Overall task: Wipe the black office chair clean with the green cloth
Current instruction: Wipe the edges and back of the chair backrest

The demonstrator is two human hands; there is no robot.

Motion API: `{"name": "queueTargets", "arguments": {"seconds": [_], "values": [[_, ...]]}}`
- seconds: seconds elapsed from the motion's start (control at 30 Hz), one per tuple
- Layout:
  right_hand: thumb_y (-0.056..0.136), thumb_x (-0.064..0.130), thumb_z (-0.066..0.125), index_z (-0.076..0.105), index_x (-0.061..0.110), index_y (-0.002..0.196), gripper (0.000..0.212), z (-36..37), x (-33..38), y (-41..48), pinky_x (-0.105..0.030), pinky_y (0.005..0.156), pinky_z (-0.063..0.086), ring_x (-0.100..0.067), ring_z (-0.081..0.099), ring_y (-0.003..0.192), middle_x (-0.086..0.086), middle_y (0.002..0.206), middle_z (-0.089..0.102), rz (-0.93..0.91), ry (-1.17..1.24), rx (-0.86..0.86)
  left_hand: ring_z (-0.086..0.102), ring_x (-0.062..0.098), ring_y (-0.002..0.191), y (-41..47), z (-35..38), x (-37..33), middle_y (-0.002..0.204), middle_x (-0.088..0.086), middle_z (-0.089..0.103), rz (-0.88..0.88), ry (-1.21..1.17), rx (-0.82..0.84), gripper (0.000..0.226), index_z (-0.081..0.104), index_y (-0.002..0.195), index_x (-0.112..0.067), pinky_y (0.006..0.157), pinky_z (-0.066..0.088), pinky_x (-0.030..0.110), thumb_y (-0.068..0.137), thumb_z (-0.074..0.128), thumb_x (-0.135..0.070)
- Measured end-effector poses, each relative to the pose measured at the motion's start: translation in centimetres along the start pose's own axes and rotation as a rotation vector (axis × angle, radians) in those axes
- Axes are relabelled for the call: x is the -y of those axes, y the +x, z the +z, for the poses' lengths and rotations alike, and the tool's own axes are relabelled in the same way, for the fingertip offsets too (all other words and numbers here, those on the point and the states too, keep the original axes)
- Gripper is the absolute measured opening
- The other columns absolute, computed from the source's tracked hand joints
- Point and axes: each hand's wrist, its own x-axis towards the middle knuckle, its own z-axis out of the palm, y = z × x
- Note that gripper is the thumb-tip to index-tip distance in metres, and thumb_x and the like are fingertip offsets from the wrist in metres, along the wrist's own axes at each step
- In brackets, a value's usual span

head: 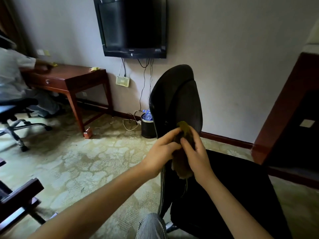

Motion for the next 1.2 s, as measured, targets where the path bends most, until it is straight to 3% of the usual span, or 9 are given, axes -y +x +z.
{"name": "queueTargets", "arguments": {"seconds": [0.1,0.2,0.3,0.4,0.5,0.63,0.8,1.03,1.2], "values": [[0.096,0.008,0.047,0.047,0.046,0.113,0.042,-0.5,0.6,0.4,-0.003,0.081,0.042,0.018,0.051,0.102,0.026,0.114,0.054,-0.085,-0.087,-0.049,0.063,0.007,0.091,-0.5,-1.0,-0.6,0.105,-0.004,0.066,0.292,0.499,-0.069,0.034,0.057,0.122,-0.02,0.082,0.053,0.026,0.093,0.049,-0.005],[0.097,0.007,0.045,0.043,0.043,0.123,0.045,-1.1,0.8,0.9,0.001,0.089,0.035,0.02,0.044,0.108,0.019,0.124,0.049,-0.156,-0.214,-0.095,0.061,0.015,0.091,0.4,-3.2,-1.6,0.096,0.002,0.069,1.041,1.227,-0.322,0.017,0.069,0.097,-0.008,0.08,0.05,0.028,0.089,0.055,-0.015],[0.097,0.006,0.045,0.039,0.041,0.127,0.047,-2.2,0.5,1.5,0.005,0.087,0.03,0.025,0.04,0.105,0.015,0.124,0.046,-0.178,-0.315,-0.083,0.057,0.023,0.109,3.0,-6.6,-4.7,0.107,0.007,0.069,1.406,1.639,-0.04,0.026,0.07,0.098,-0.009,0.096,0.04,0.034,0.092,0.053,-0.027],[0.095,0.003,0.047,0.039,0.041,0.127,0.05,-3.1,0.0,2.1,0.002,0.085,0.033,0.022,0.043,0.103,0.009,0.118,0.049,-0.205,-0.4,-0.014,0.046,0.027,0.123,6.1,-10.5,-8.6,0.125,0.006,0.06,1.213,2.007,0.275,0.049,0.06,0.119,-0.018,0.106,0.028,0.038,0.087,0.046,-0.053],[0.094,0.005,0.048,0.041,0.036,0.131,0.049,-3.1,0.2,2.7,0.0,0.082,0.036,0.013,0.047,0.102,0.008,0.118,0.049,-0.256,-0.493,0.024,0.052,0.033,0.119,7.3,-11.3,-10.1,0.126,0.011,0.058,1.137,2.164,0.379,0.044,0.051,0.124,-0.019,0.1,0.041,0.042,0.082,0.064,-0.026],[0.094,0.017,0.053,0.048,0.025,0.131,0.038,-2.3,1.0,3.8,-0.008,0.079,0.037,-0.003,0.047,0.106,0.01,0.12,0.047,-0.314,-0.62,-0.012,0.057,0.04,0.111,6.1,-10.1,-9.1,0.115,0.017,0.063,1.246,2.063,0.319,0.036,0.061,0.111,-0.007,0.097,0.04,0.045,0.079,0.05,0.002],[0.093,0.019,0.056,0.053,0.018,0.131,0.038,-1.4,1.7,4.4,-0.002,0.08,0.036,0.006,0.044,0.097,0.013,0.114,0.046,-0.488,-0.631,0.012,0.054,0.033,0.118,4.7,-9.0,-8.9,0.118,0.014,0.063,1.192,1.985,0.359,0.039,0.065,0.112,-0.006,0.104,0.03,0.043,0.075,0.055,0.001],[0.086,0.02,0.052,0.066,0.013,0.116,0.034,-3.7,-0.1,2.2,-0.023,0.062,0.047,-0.019,0.06,0.084,-0.004,0.104,0.059,-0.628,-0.939,0.077,0.061,0.03,0.107,3.8,-7.9,-9.2,0.113,0.014,0.065,1.118,1.962,0.397,0.035,0.065,0.112,-0.003,0.101,0.04,0.036,0.087,0.041,-0.006],[0.089,0.025,0.048,0.066,0.012,0.118,0.037,-3.3,0.9,1.9,-0.021,0.071,0.046,-0.018,0.06,0.091,-0.003,0.109,0.06,-0.632,-0.848,0.088,0.063,0.028,0.104,3.1,-7.0,-9.0,0.109,0.014,0.067,1.185,1.944,0.403,0.034,0.067,0.108,-0.002,0.104,0.033,0.031,0.086,0.041,-0.006]]}}
